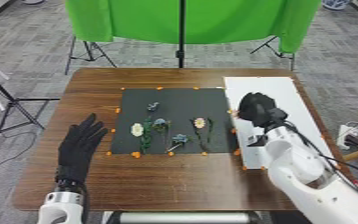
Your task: Arrange flowers
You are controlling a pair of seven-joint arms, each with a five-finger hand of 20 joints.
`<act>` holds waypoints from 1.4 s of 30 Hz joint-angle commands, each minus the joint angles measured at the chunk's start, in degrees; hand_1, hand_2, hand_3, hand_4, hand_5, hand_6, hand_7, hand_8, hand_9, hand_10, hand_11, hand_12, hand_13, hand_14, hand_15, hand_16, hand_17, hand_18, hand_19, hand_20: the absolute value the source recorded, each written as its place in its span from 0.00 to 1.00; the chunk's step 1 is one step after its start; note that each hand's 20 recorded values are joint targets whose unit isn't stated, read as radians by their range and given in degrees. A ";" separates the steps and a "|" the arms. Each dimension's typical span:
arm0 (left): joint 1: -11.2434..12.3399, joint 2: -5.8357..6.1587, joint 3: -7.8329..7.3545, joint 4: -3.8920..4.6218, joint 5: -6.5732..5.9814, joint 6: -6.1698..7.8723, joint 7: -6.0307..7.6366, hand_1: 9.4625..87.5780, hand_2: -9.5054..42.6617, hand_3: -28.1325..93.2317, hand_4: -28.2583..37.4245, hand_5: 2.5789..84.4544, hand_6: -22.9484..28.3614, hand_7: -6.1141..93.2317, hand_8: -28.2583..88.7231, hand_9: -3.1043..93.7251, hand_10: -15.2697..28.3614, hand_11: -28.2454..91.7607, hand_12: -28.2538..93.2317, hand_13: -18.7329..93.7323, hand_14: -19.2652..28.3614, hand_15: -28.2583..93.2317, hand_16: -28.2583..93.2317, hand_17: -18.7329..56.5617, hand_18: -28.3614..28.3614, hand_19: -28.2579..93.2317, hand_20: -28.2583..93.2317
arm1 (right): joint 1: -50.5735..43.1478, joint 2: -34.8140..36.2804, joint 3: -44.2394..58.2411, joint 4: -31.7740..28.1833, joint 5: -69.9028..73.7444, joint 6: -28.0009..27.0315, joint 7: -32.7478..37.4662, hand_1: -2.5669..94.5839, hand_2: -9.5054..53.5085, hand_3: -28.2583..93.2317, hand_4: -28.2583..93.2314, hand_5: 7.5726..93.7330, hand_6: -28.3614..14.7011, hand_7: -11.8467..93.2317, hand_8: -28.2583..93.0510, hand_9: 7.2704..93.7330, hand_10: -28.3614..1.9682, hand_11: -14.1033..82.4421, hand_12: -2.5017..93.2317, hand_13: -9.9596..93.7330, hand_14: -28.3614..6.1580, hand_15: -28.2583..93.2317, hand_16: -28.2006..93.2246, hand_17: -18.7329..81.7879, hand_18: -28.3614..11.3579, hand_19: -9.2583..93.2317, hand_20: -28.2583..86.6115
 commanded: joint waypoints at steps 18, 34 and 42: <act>0.85 -0.32 0.42 0.58 0.01 -0.66 -0.60 0.08 0.23 0.76 0.00 0.39 0.53 0.14 0.20 0.39 0.63 0.35 0.34 0.39 0.77 0.41 0.23 0.24 0.72 0.32 0.38 | -7.89 -2.96 2.20 -3.84 5.25 -1.33 -1.75 0.36 0.00 0.79 0.04 0.71 0.66 0.28 0.15 0.82 0.49 0.37 0.24 0.97 0.76 0.74 0.50 0.85 0.42 1.00 0.78; 1.15 0.00 1.43 0.32 2.87 -0.76 0.72 0.08 0.23 0.77 0.00 0.40 0.53 0.14 0.20 0.40 0.63 0.35 0.34 0.39 0.77 0.41 0.23 0.24 0.72 0.32 0.38 | -28.80 -21.73 25.26 -14.57 71.17 -5.11 -32.14 0.17 0.11 0.85 0.10 0.51 0.65 0.23 0.16 0.50 0.42 0.21 0.19 0.50 0.38 0.33 0.42 0.39 0.34 0.27 0.51; 0.37 0.67 3.32 0.18 8.59 0.68 5.70 0.10 0.22 0.79 0.00 0.45 0.54 0.16 0.19 0.43 0.64 0.38 0.33 0.42 0.78 0.44 0.22 0.29 0.72 0.36 0.40 | -32.74 -31.00 23.99 -14.82 73.41 -10.19 -36.96 0.08 0.14 0.90 0.09 0.44 0.70 0.23 0.16 0.46 0.48 0.21 0.18 0.41 0.48 0.30 0.36 0.38 0.38 0.15 0.48</act>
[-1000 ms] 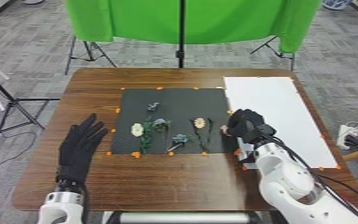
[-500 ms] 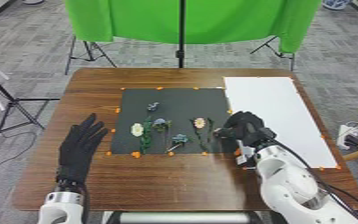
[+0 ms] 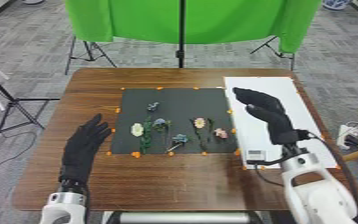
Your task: Arrange flowers
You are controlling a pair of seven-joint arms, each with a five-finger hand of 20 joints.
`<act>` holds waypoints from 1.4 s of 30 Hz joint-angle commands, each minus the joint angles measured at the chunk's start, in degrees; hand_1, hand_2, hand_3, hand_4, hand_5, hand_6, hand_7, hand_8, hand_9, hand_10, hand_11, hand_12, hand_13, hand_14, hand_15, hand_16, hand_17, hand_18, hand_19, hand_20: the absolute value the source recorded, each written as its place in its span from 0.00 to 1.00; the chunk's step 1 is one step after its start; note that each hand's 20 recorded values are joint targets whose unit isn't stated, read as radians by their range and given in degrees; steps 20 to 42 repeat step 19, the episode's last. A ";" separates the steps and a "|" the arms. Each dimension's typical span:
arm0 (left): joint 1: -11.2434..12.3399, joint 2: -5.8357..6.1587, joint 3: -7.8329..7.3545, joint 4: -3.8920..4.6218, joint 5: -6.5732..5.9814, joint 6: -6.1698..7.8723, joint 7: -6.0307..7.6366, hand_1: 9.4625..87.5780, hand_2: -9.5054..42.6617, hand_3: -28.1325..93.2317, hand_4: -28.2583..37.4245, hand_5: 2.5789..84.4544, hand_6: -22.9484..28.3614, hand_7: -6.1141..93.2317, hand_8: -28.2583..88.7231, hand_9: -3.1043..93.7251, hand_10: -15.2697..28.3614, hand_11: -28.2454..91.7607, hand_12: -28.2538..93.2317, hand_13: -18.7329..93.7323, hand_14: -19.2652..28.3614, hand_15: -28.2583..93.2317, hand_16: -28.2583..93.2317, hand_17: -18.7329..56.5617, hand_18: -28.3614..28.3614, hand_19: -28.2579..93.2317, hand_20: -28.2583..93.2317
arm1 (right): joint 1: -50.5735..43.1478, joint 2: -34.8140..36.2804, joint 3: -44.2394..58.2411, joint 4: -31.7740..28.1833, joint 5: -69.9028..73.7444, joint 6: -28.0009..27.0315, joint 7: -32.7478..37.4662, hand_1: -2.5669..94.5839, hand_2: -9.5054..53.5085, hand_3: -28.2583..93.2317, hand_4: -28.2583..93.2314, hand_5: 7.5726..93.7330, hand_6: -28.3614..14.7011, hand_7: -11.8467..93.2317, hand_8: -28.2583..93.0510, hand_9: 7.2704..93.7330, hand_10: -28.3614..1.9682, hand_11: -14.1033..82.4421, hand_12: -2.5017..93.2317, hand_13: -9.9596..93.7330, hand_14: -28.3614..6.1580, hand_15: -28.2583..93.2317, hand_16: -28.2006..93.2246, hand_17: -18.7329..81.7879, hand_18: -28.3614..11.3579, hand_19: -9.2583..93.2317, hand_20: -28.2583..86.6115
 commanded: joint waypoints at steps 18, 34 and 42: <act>-2.02 0.33 2.96 0.95 7.57 -0.11 4.76 0.11 0.22 0.79 0.00 0.47 0.53 0.18 0.18 0.45 0.64 0.39 0.32 0.43 0.77 0.44 0.21 0.28 0.72 0.33 0.39 | -4.68 -11.35 -1.85 1.84 24.09 -2.03 -5.53 0.07 0.15 0.90 0.09 0.44 0.71 0.23 0.16 0.45 0.49 0.21 0.18 0.40 0.49 0.31 0.33 0.38 0.38 0.13 0.48; -2.03 0.32 2.99 0.95 7.54 -0.01 4.77 0.11 0.21 0.79 0.00 0.47 0.53 0.18 0.18 0.45 0.64 0.39 0.32 0.43 0.77 0.44 0.21 0.28 0.72 0.33 0.39 | -4.68 -11.35 -1.85 1.90 24.14 -2.19 -5.57 0.07 0.15 0.90 0.09 0.44 0.71 0.23 0.16 0.45 0.49 0.21 0.18 0.40 0.48 0.31 0.33 0.38 0.38 0.13 0.48; -2.03 0.32 2.99 0.95 7.54 -0.01 4.77 0.11 0.21 0.79 0.00 0.47 0.53 0.18 0.18 0.45 0.64 0.39 0.32 0.43 0.77 0.44 0.21 0.28 0.72 0.33 0.39 | -4.68 -11.35 -1.85 1.90 24.14 -2.19 -5.57 0.07 0.15 0.90 0.09 0.44 0.71 0.23 0.16 0.45 0.49 0.21 0.18 0.40 0.48 0.31 0.33 0.38 0.38 0.13 0.48</act>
